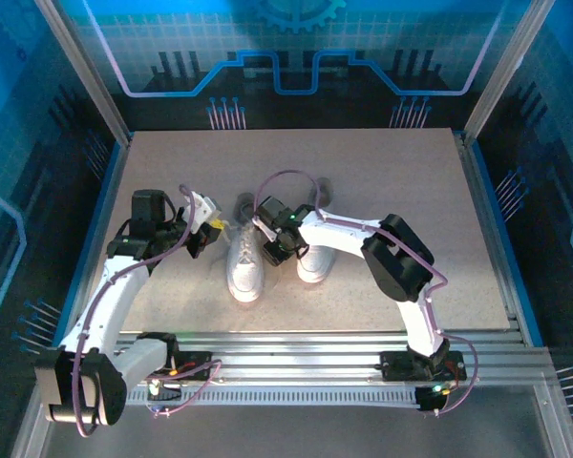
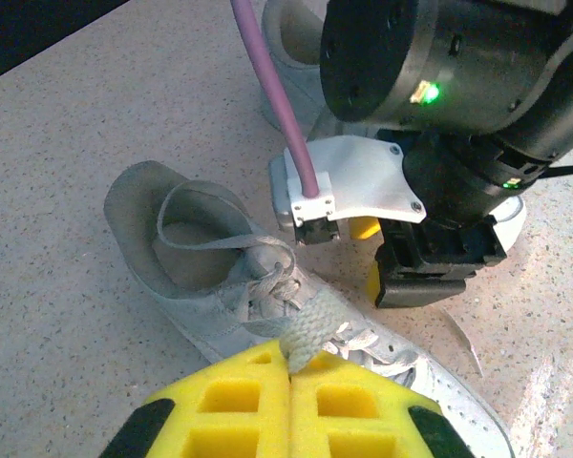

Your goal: Tie the shoes

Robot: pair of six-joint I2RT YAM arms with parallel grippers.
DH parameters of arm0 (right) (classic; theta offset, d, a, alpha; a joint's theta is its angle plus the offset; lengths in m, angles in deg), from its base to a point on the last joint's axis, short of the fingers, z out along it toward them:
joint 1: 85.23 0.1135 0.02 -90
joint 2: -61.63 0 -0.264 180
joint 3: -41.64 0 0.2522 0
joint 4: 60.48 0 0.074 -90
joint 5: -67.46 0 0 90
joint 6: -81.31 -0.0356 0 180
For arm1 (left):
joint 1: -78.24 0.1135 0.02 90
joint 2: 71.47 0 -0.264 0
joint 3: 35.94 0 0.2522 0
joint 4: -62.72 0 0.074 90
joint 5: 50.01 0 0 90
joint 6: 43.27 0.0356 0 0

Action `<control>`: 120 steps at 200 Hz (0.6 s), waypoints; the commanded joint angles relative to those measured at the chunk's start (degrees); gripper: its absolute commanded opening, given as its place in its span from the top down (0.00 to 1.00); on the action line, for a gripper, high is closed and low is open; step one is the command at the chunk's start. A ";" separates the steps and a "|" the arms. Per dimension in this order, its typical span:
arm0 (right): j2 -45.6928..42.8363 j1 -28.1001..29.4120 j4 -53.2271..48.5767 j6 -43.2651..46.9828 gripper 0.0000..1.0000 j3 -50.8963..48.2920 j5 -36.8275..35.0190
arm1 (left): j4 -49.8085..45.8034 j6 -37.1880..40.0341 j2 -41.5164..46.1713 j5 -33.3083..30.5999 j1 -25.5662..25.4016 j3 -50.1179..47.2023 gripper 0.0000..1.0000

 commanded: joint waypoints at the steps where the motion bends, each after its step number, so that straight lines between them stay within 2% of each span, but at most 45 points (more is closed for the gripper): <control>1: 3.27 1.44 -5.93 -2.84 0.49 -2.47 -0.10 | -1.26 1.11 -0.27 0.21 -0.16 1.46 1.00; 24: 2.82 1.35 -7.52 -3.18 0.51 -3.53 -2.14 | -1.67 1.41 -0.14 -0.06 -0.16 1.52 1.00; 37: 2.08 0.97 -8.73 -2.68 0.55 -3.65 -3.64 | -1.78 1.51 0.01 -0.24 -0.16 1.43 1.00; 49: 1.42 0.39 -9.56 -2.03 0.66 -3.73 -4.16 | -1.87 1.51 0.14 -0.42 -0.16 1.44 1.00; 66: 0.20 -0.36 -10.04 -1.22 0.90 -4.12 -4.25 | -1.87 1.43 0.36 -0.37 -0.16 1.59 1.00; 76: -1.25 -0.91 -9.83 -0.72 1.00 -4.57 -3.91 | -1.96 1.42 0.59 -0.33 -0.16 1.60 1.00; 120: -13.28 -5.51 -6.64 1.30 1.00 -1.97 -3.84 | -2.32 1.21 1.90 1.02 -0.16 1.31 1.00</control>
